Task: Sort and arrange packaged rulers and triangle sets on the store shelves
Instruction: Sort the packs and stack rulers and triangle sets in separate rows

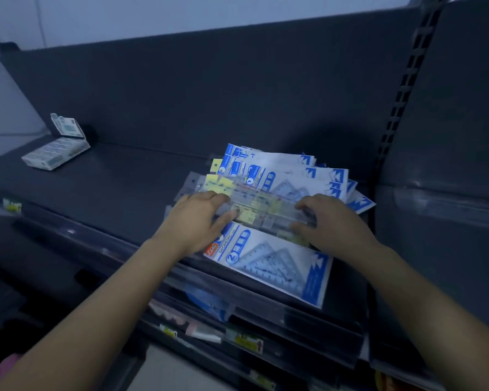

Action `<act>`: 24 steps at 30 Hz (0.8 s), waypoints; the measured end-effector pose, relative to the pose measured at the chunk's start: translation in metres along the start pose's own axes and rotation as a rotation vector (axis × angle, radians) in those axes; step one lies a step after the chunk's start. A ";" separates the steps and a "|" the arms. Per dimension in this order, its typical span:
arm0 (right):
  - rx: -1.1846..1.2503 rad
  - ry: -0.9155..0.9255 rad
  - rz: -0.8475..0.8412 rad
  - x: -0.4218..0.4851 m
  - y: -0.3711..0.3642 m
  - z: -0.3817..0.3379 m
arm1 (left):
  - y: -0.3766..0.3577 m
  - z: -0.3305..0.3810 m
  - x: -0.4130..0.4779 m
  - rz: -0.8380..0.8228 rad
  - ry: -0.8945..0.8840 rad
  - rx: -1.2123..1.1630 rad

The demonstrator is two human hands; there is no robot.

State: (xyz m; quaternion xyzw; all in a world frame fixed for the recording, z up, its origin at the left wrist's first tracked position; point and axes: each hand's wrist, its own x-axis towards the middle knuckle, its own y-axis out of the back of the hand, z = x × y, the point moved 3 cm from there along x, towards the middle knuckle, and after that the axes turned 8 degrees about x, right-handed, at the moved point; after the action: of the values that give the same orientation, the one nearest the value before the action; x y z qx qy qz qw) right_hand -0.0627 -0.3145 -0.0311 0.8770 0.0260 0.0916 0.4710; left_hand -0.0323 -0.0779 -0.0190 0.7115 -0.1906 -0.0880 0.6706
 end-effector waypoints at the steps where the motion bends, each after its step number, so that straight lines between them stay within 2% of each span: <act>1: -0.007 -0.001 0.006 0.006 -0.003 -0.001 | -0.001 -0.005 0.009 -0.001 -0.029 -0.012; 7: -0.077 -0.069 -0.029 0.032 -0.012 -0.013 | -0.009 -0.037 0.052 -0.126 -0.234 -0.070; 12: -0.134 -0.196 -0.025 0.039 -0.018 -0.026 | -0.016 -0.059 0.085 -0.128 -0.309 -0.170; 15: -0.241 -0.281 0.055 0.036 -0.024 -0.040 | -0.022 -0.070 0.104 -0.107 -0.427 -0.102; 19: -0.262 -0.283 0.168 0.035 -0.043 -0.066 | -0.029 -0.087 0.118 -0.098 -0.516 -0.194; 24: -0.251 -0.333 0.115 0.044 -0.065 -0.086 | -0.030 -0.103 0.127 -0.112 -0.540 -0.185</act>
State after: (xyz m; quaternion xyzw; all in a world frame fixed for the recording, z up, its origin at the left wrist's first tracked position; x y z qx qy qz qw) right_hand -0.0331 -0.2023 -0.0325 0.8146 -0.1139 -0.0251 0.5682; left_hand 0.1268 -0.0317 -0.0234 0.6076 -0.3137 -0.3282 0.6517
